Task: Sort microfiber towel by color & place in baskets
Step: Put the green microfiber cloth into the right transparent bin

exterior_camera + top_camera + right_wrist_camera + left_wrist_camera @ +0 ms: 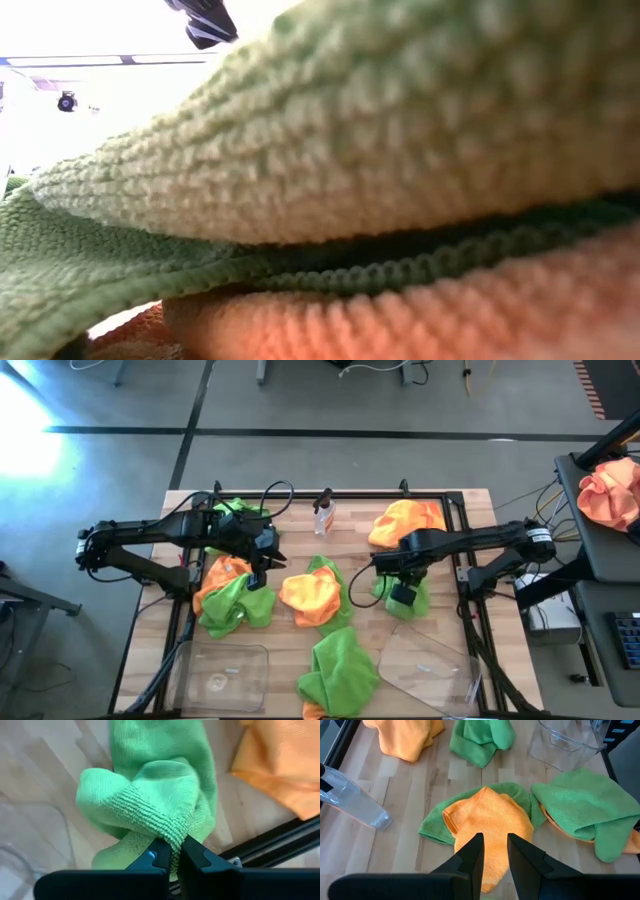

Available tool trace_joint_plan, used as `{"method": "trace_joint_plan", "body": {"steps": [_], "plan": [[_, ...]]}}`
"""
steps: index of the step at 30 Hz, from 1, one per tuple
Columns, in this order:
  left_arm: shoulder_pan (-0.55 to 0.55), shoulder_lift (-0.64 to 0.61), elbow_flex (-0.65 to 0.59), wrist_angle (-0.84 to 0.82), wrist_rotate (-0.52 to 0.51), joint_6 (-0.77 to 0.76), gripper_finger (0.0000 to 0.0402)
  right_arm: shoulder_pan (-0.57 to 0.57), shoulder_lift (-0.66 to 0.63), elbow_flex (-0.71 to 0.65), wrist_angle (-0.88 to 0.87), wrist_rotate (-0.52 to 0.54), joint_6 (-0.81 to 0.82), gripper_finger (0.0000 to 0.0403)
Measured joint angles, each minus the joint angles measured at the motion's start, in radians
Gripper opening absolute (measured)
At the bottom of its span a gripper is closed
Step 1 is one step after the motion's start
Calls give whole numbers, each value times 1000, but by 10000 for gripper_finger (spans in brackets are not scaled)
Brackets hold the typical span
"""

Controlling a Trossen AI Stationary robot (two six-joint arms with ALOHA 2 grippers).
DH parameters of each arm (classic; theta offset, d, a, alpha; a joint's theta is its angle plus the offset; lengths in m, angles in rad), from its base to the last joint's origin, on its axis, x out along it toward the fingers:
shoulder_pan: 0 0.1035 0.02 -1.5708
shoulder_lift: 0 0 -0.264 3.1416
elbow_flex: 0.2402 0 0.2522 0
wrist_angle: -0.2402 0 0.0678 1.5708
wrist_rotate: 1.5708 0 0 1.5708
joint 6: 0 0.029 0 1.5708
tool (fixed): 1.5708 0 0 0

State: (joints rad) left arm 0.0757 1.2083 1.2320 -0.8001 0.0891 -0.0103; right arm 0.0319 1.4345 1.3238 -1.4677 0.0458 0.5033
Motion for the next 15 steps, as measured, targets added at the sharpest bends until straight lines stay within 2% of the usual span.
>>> {"method": "trace_joint_plan", "body": {"steps": [6, 15], "plan": [[0, 0, 0, 0, -1, 31, 70, 0, 0, 141, -105, 61, 90, 9], [0, 0, -1, -46, -3, 74, 70, 52, -10, 251, -102, -1, 248, 9]]}}
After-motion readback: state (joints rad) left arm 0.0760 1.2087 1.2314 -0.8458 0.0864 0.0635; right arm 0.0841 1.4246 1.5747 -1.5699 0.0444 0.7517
